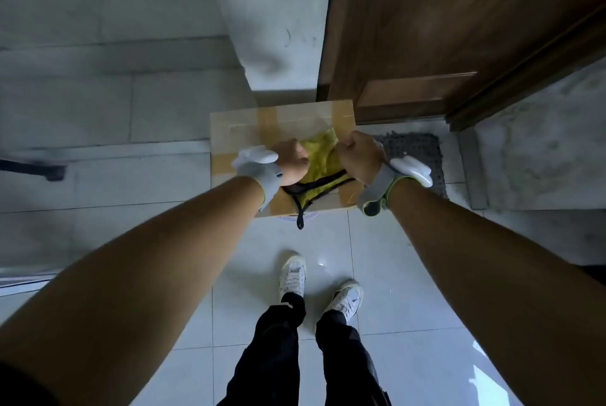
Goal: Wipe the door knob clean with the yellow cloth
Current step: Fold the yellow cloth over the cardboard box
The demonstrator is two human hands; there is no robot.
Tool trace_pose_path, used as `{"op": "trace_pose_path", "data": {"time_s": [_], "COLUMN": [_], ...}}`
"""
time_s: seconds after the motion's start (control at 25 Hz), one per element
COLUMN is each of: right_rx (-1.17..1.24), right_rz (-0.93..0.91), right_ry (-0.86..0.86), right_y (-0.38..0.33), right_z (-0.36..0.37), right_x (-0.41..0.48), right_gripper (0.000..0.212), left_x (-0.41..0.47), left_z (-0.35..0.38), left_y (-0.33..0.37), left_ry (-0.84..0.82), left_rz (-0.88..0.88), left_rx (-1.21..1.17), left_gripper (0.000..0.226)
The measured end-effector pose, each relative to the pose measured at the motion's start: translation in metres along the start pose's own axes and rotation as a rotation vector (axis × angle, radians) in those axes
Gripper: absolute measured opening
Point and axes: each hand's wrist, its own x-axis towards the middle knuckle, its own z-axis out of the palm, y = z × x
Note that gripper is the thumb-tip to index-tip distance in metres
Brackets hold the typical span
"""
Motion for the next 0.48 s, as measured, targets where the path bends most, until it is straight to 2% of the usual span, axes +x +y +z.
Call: {"op": "trace_pose_path", "data": {"time_s": [0.04,0.16,0.32,0.4,0.48], "right_rx": [-0.033,-0.102,-0.070,-0.038,-0.074], "right_rz": [-0.006,0.055,0.057,0.069,0.106], "right_ry": [-0.015,-0.034,-0.021,0.022,0.033], "right_y": [0.008,0.027,0.040,0.043,0.042], "right_z": [0.004,0.019,0.043,0.052,0.056], "right_x": [0.013,0.032,0.036,0.035,0.033], "right_gripper": [0.021,0.029,0.029,0.029,0.038], "left_x": [0.012,0.042,0.061,0.065,0.066], "left_z": [0.002,0.010,0.022,0.029,0.031], "left_y": [-0.001,-0.013,-0.023,-0.028,-0.030], "left_ry": [-0.034,0.006,0.118,0.100,0.084], "left_rz": [-0.008,-0.005,0.013,0.000,-0.033], "left_rx": [0.042,0.144,0.092,0.103,0.148], "left_gripper": [0.031,0.035,0.043,0.047,0.053]}}
